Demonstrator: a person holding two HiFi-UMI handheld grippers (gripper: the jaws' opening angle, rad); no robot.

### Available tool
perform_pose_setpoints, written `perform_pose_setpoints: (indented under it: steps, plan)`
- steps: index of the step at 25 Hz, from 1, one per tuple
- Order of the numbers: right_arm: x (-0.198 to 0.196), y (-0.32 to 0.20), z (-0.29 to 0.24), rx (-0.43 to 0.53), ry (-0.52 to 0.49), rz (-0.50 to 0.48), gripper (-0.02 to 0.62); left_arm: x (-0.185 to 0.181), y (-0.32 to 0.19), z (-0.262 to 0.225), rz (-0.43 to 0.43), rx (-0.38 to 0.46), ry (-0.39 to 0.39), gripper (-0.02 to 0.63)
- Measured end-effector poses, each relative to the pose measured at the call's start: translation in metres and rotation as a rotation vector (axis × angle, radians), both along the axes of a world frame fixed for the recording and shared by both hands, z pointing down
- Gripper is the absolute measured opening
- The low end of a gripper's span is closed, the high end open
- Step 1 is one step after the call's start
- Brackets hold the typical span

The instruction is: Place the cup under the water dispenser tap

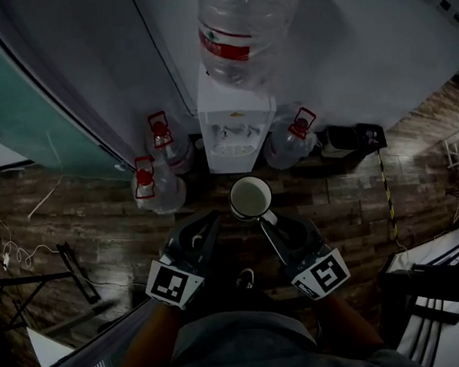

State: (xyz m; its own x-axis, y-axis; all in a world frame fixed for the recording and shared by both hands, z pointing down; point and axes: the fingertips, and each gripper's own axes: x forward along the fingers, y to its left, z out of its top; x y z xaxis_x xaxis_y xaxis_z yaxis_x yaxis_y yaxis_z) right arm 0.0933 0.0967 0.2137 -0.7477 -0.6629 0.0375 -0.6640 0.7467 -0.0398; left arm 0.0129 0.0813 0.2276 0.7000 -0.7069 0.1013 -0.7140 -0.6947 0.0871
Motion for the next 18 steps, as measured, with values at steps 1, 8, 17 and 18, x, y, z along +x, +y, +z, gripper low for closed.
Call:
perform_pose_setpoints:
  steps: [1,8,17,18]
  plan:
    - [-0.002,-0.005,0.003,0.001,0.002,0.005,0.063,-0.002,-0.006,0.002,0.006,0.007,0.002,0.006]
    - [-0.017,-0.061,0.020,0.003,0.025,0.059,0.063,-0.016,-0.066,0.023,0.057,0.006,0.012,0.006]
    - [-0.041,-0.139,0.076,-0.031,0.040,0.143,0.063,-0.044,-0.154,0.083,0.095,-0.057,0.033,0.006]
    - [-0.044,-0.148,0.087,-0.039,0.042,0.153,0.063,-0.047,-0.164,0.092,0.096,-0.060,0.034,0.006]
